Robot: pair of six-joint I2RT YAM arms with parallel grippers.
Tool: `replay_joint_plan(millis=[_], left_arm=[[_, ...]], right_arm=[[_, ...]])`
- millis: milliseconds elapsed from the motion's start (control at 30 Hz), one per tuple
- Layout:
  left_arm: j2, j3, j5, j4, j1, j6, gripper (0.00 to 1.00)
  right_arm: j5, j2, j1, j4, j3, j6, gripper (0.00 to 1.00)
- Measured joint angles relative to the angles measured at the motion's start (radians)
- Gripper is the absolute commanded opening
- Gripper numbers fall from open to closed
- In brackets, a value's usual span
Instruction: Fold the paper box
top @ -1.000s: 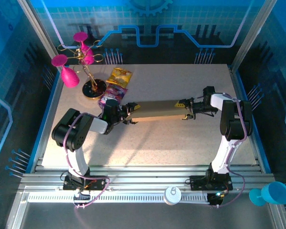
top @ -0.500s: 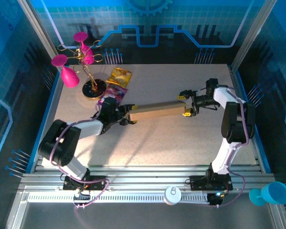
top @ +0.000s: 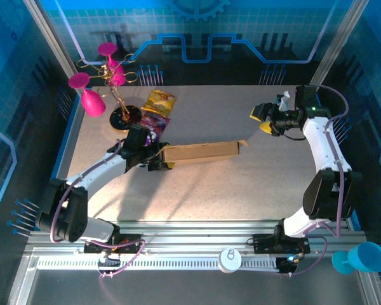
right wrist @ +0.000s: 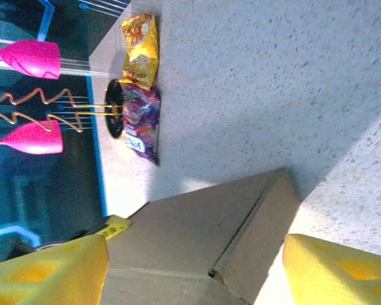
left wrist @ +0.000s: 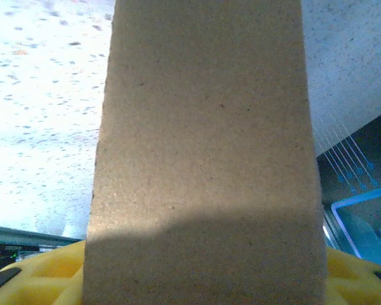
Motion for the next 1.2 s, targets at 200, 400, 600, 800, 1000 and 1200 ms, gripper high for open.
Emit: replay_joint_plan(millis=[200,400,600,800,1000,1200], left_arm=[[-0.026,0.039,0.008,-0.147,0.047,0.000,0.12],[0.029,0.077,0.059,-0.210,0.105,0.000,0.13],[0.155,0.140,0.163,-0.256,0.176,0.002,0.11],[0.220,0.200,0.200,-0.311,0.201,0.023,0.11],[0.230,0.221,0.200,-0.346,0.209,0.042,0.12],[0.240,0.235,0.203,-0.369,0.216,0.050,0.13]], right_arm=[[0.129,-0.262,0.137,0.271,-0.281,-0.184,0.58],[0.163,-0.344,0.179,0.437,-0.405,-0.407,0.44],[0.177,-0.253,0.214,0.333,-0.304,-0.613,0.45],[0.187,-0.115,0.235,0.194,-0.152,-0.700,0.49],[0.190,0.024,0.276,0.061,0.015,-0.737,0.44],[0.228,0.103,0.300,-0.041,0.108,-0.752,0.40]])
